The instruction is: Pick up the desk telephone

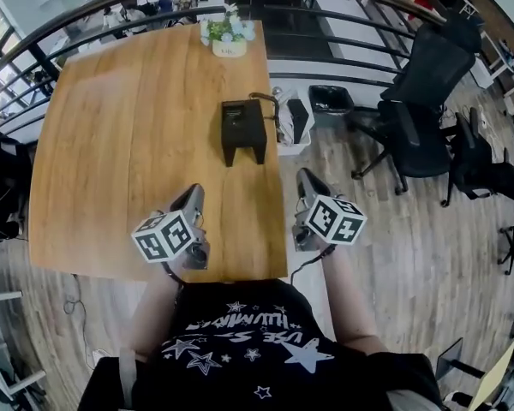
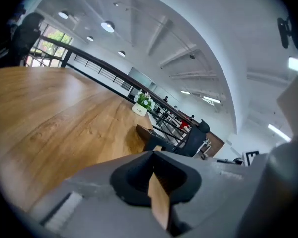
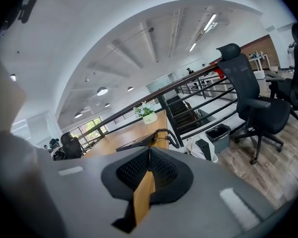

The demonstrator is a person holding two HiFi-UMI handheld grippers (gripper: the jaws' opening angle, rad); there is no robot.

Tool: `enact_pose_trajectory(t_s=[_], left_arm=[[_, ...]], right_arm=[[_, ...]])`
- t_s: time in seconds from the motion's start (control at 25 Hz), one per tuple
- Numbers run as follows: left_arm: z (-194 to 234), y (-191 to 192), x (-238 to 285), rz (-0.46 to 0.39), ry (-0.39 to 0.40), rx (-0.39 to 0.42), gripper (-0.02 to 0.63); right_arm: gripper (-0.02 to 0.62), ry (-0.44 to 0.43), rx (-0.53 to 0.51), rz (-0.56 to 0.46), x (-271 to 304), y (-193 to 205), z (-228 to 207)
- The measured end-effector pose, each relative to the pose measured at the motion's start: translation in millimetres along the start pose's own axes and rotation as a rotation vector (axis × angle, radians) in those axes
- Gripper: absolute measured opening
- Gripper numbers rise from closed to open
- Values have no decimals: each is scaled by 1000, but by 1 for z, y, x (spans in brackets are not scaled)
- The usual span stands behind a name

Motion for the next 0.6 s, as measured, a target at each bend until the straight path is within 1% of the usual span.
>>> enact_pose_trajectory(t_s=[0.12, 0.16, 0.2, 0.24, 0.32, 0.36, 0.4, 0.48, 0.6], left_arm=[[-13, 6, 18, -24, 38, -203, 7], [-17, 8, 25, -32, 63, -281, 74], [-21, 11, 31, -41, 86, -361, 115], [-24, 12, 38, -52, 105, -441, 132], [-29, 15, 49, -78, 127, -590, 206], [-31, 15, 55, -89, 134, -652, 239], [-33, 15, 60, -96, 142, -699, 275], [-35, 15, 72, -103, 149, -744, 333], [-37, 18, 92, -113, 149, -770, 364]], right_arm=[[6, -17, 10, 21, 9, -1, -7], [6, -19, 12, 28, 12, 0, -9], [5, -21, 14, 36, 15, 1, -12], [6, -21, 16, 43, 17, 1, -15], [6, -20, 20, 54, 20, 2, -21], [5, -20, 21, 59, 22, 3, -24], [5, -19, 22, 64, 24, 3, -26], [6, -19, 26, 71, 27, 3, -29], [6, -17, 38, 73, 33, 2, -35]])
Point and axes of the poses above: the fingertips, and each gripper's own axes: x forward along the fingers, z to its left, y out of its underside, the point moved 7 cm from there along -x, backward along the fingers, and after that the axes turned 12 degrees about -z, right-handed, at the moved point
